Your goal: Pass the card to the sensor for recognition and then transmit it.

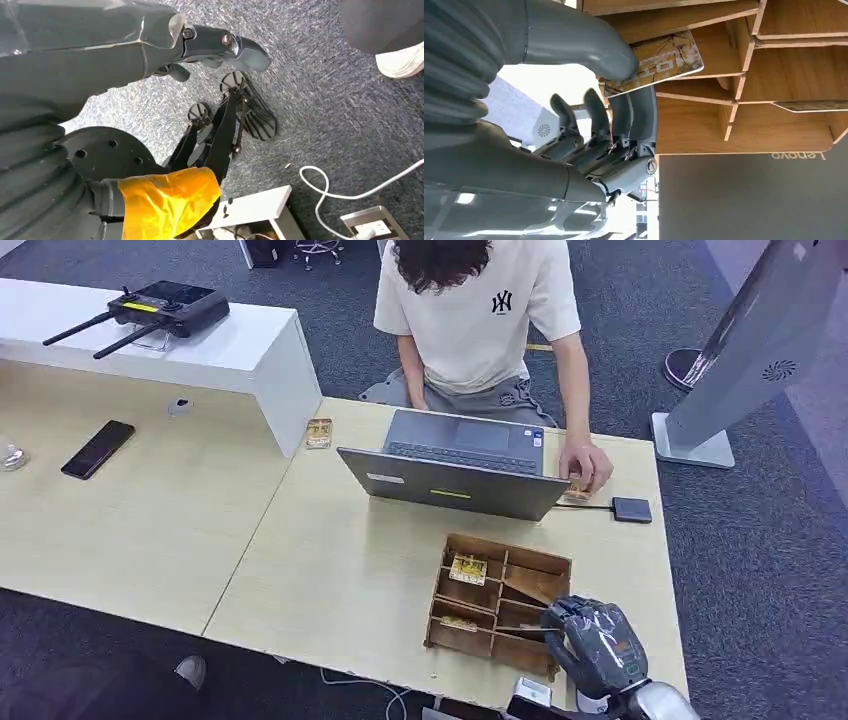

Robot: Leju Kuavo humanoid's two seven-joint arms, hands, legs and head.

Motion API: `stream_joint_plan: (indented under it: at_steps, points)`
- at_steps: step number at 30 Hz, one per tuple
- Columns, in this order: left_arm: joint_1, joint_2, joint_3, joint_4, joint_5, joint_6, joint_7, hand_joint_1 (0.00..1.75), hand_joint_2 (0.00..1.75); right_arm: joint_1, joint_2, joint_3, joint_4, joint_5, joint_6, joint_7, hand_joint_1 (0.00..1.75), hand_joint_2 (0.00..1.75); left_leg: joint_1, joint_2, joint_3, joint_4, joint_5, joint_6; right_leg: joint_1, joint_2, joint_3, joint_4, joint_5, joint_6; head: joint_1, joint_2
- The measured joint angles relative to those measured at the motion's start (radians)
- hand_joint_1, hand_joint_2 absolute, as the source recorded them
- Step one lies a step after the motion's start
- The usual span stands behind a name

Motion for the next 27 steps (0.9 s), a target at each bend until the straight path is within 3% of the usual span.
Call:
stream_joint_plan:
  at_steps: [14, 27]
  points:
    - [0.007, -0.012, 0.003, -0.020, 0.000, -0.001, 0.002, 0.00, 1.75, -0.002, 0.000, -0.003, 0.000, -0.035, 0.007, -0.009, 1.75, 1.75, 0.000, 0.000, 0.000, 0.000, 0.000, 0.000, 0.000, 0.000, 0.000, 0.000, 0.000, 0.000, 0.000, 0.000]
    - [0.005, -0.015, 0.028, -0.025, -0.012, -0.009, -0.009, 0.00, 1.75, -0.049, 0.019, -0.079, 0.009, -0.398, 0.041, -0.209, 1.75, 1.75, 0.000, 0.000, 0.000, 0.000, 0.000, 0.000, 0.000, 0.000, 0.000, 0.000, 0.000, 0.000, 0.000, 0.000]
